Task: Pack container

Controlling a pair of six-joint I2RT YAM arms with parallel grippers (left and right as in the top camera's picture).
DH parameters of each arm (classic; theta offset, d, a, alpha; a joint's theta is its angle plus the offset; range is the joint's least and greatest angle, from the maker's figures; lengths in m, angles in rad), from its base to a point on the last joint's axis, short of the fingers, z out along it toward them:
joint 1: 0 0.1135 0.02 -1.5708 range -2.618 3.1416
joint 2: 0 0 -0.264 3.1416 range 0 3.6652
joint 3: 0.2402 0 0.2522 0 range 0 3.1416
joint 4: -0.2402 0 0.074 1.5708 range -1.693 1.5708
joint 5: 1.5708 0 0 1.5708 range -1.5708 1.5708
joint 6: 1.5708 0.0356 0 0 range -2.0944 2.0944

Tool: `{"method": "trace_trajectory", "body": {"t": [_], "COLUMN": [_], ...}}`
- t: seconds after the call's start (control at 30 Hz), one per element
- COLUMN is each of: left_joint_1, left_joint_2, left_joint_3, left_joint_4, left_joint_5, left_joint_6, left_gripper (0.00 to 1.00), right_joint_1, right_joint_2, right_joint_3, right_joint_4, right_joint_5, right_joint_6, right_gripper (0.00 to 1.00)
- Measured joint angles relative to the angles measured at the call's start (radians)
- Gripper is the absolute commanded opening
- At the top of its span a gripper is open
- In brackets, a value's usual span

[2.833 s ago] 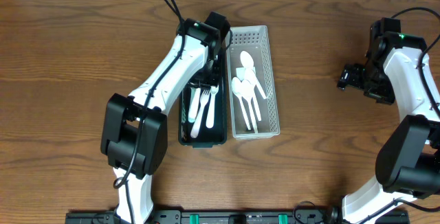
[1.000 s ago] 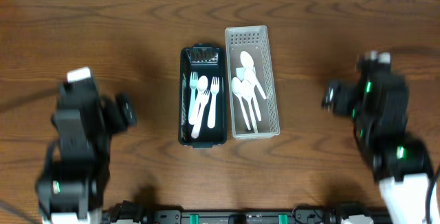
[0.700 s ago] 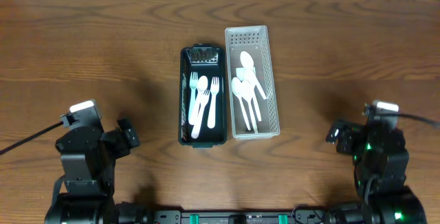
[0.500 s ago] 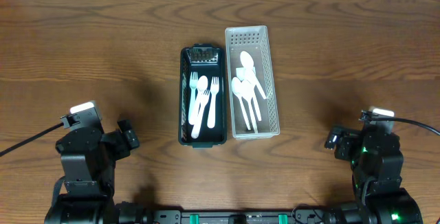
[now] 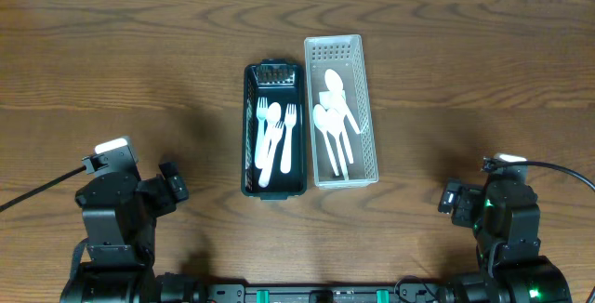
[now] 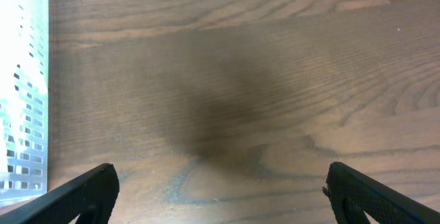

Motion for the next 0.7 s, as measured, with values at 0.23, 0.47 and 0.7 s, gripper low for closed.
{"method": "trace_trajectory", "body": {"t": [0.23, 0.47, 0.7], "left_joint_1": [0.000, 0.000, 0.000], "left_joint_2": [0.000, 0.000, 0.000], "left_joint_3": [0.000, 0.000, -0.002], "left_joint_4": [0.000, 0.000, 0.000], "left_joint_5": [0.000, 0.000, 0.000], "left_joint_6": [0.000, 0.000, 0.000], "left_gripper": [0.98, 0.98, 0.98], "right_joint_1": [-0.031, -0.052, -0.085], "right_joint_2": [-0.043, -0.331, -0.477], "right_joint_3": [0.000, -0.006, -0.235], "right_joint_4": [-0.021, -0.063, 0.385], "right_joint_5": [0.000, -0.024, -0.146], "right_joint_6": [0.000, -0.002, -0.080], "right_gripper": [0.99, 0.99, 0.99]}}
